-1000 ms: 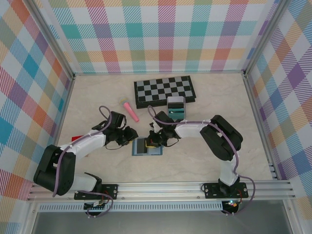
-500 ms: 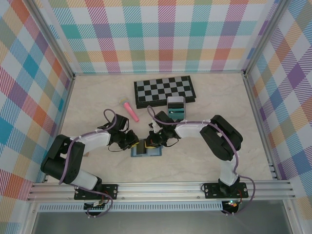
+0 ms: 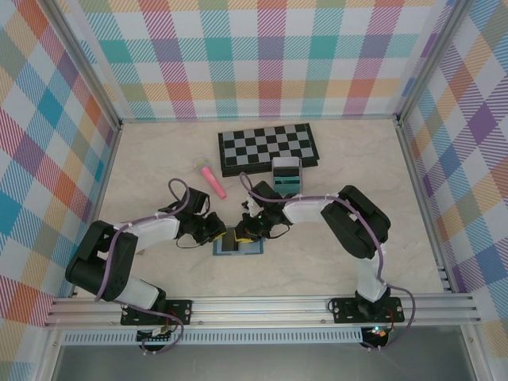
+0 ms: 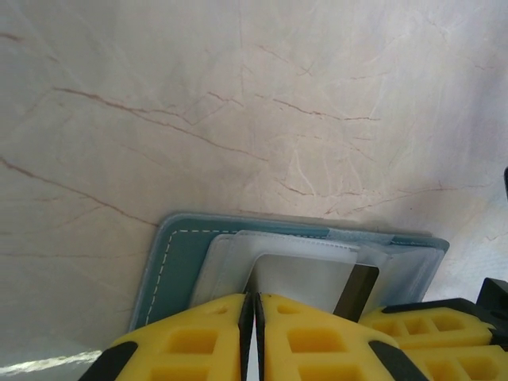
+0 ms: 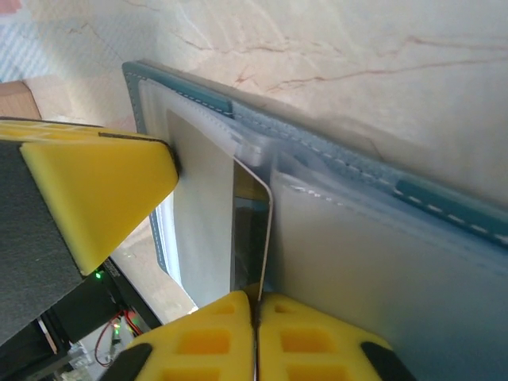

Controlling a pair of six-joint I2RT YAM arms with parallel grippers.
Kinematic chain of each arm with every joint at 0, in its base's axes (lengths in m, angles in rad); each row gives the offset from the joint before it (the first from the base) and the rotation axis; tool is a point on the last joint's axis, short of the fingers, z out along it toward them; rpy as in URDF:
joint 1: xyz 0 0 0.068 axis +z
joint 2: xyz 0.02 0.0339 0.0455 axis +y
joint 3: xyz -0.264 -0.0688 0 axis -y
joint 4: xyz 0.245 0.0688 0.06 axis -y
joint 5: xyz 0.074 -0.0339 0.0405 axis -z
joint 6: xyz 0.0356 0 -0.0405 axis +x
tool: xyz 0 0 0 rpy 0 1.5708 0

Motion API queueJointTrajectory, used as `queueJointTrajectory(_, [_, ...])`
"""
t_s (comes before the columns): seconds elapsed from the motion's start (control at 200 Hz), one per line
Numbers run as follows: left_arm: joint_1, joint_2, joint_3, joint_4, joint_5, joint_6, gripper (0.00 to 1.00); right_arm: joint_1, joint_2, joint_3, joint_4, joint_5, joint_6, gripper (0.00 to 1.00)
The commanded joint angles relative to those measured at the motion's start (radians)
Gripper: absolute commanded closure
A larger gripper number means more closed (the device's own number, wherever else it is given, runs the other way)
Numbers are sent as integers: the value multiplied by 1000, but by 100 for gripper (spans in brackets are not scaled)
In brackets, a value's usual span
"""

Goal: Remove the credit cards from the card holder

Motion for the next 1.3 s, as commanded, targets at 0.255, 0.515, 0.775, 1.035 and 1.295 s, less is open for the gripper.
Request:
queueJointTrajectory(0.255, [-12,-124,42,-201,-34,33,71,-22,-164,-36,-188,109,-112,100])
queueJointTrajectory(0.515, [2,-235,71,-206,32,43,40,-28,-402,-17,-342,217,-332,100])
queueJointTrajectory(0.775, [25,-319,84,-30,277,3,14,-120,-578,7,-369,31,-398,100])
queueJointTrajectory(1.035, [52,-300,144,111,394,-30,11,-222,-590,79,-382,-126,-298,100])
queueJointTrajectory(1.295, [54,-261,207,207,358,-115,15,-302,-491,164,-334,-324,-257,100])
